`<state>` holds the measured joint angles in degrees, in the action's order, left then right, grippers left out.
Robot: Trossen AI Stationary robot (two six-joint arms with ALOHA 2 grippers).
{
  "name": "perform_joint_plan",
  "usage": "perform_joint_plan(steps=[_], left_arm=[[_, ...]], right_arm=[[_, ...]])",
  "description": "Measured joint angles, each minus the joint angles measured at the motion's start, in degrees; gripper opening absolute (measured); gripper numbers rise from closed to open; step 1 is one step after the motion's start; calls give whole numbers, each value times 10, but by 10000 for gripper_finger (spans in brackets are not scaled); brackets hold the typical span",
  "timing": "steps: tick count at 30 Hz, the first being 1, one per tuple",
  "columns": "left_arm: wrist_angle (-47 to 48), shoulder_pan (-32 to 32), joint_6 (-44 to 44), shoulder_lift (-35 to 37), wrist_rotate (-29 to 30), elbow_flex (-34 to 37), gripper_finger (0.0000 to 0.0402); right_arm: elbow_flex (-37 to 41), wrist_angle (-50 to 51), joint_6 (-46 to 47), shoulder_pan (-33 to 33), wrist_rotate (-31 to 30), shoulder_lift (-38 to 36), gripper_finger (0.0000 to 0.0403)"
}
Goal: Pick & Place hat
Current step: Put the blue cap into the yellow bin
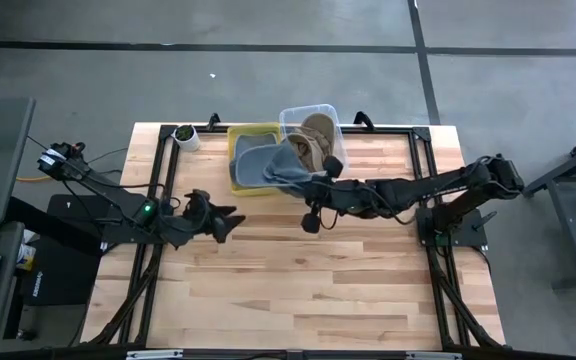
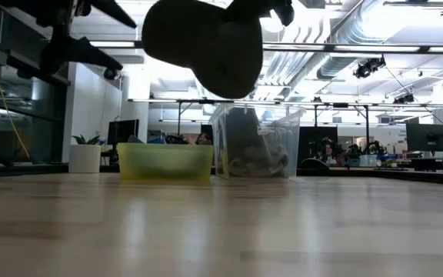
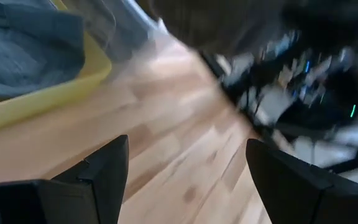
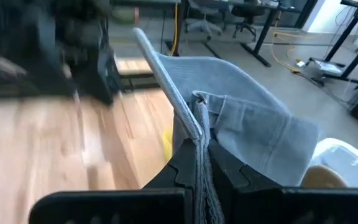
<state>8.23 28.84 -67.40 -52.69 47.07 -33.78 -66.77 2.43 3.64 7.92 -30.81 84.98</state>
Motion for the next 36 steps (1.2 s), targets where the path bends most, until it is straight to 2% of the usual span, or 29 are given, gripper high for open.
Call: perform_joint_plan(steps=[7,9,15,21,29,36], left_arm=[[-21,-2,-105,0,115,0,282],[-20,-16,-122,0,120,0,282],[-25,-105,-143,0,41,0,282],[-75,-173,-122,0,-36,1,282],[-155,-222,-81,0,-97,0,282],[-162,-240,-78,0,-131,0,282]], right_arm=[[0,39,-44,0,7,0,9],[0,39,-62,3,9,0,9],[0,50,-99,12,9,0,9],[1,54,-113,15,20,0,9],[1,54,-128,17,22,0,9],[1,55,-131,21,15,0,9]])
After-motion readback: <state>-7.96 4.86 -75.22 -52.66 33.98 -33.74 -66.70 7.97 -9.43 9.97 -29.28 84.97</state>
